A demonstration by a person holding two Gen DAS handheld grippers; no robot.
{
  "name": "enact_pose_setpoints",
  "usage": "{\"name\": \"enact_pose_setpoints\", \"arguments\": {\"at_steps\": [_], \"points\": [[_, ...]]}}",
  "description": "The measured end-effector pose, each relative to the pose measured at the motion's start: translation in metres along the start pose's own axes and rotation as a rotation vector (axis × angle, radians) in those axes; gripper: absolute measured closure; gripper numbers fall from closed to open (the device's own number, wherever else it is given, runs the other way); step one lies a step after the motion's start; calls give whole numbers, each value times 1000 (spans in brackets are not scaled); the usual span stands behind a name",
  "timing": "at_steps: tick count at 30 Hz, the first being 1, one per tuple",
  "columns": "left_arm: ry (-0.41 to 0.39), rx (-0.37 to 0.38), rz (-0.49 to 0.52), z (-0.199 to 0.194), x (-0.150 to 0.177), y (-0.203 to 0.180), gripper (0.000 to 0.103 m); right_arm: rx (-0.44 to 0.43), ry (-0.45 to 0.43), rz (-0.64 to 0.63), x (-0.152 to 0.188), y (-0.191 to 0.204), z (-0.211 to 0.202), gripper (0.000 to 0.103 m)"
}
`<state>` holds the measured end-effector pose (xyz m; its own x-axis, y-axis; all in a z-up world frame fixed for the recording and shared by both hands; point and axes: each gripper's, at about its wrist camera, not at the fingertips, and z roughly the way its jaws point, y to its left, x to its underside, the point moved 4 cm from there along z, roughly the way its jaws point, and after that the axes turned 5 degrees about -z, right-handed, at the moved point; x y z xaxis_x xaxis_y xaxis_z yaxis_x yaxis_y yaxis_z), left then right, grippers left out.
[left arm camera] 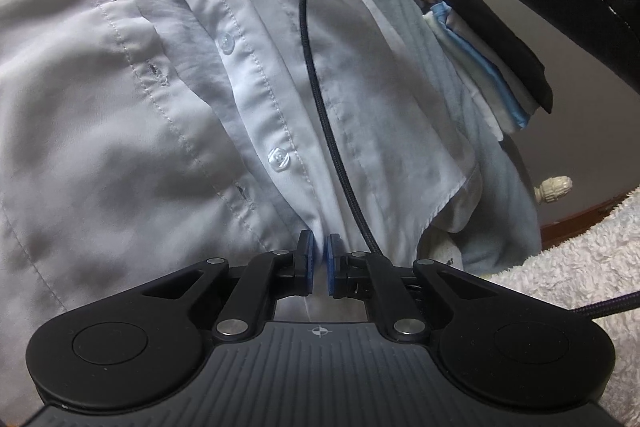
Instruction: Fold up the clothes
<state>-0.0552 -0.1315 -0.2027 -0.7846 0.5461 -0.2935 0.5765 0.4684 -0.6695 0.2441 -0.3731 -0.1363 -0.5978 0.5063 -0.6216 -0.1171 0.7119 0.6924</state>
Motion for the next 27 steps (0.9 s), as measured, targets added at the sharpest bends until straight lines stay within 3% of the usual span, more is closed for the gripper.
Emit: {"name": "enact_pose_setpoints", "arguments": {"at_steps": [4, 9, 13, 15, 16, 18, 21, 27], "points": [[4, 20, 4, -1, 0, -1, 99, 19, 50, -113, 12, 22, 24, 93], [9, 21, -17, -5, 1, 5, 99, 119, 115, -269, 36, 37, 65, 92], [16, 18, -36, -7, 2, 9, 99, 307, 208, -391, 60, 29, 101, 90], [17, 16, -40, -8, 2, 10, 99, 364, 280, -408, 69, 24, 111, 82], [18, 16, -42, -8, 1, 10, 99, 369, 280, -420, 72, 26, 109, 80], [17, 15, -43, -8, 1, 10, 99, 352, 263, -436, 70, 33, 98, 62], [16, 15, -36, -8, 0, 7, 99, 318, 233, -461, 63, 45, 65, 60], [4, 5, -17, -7, 2, 1, 99, 238, 324, -574, 74, 70, -4, 62]]}}
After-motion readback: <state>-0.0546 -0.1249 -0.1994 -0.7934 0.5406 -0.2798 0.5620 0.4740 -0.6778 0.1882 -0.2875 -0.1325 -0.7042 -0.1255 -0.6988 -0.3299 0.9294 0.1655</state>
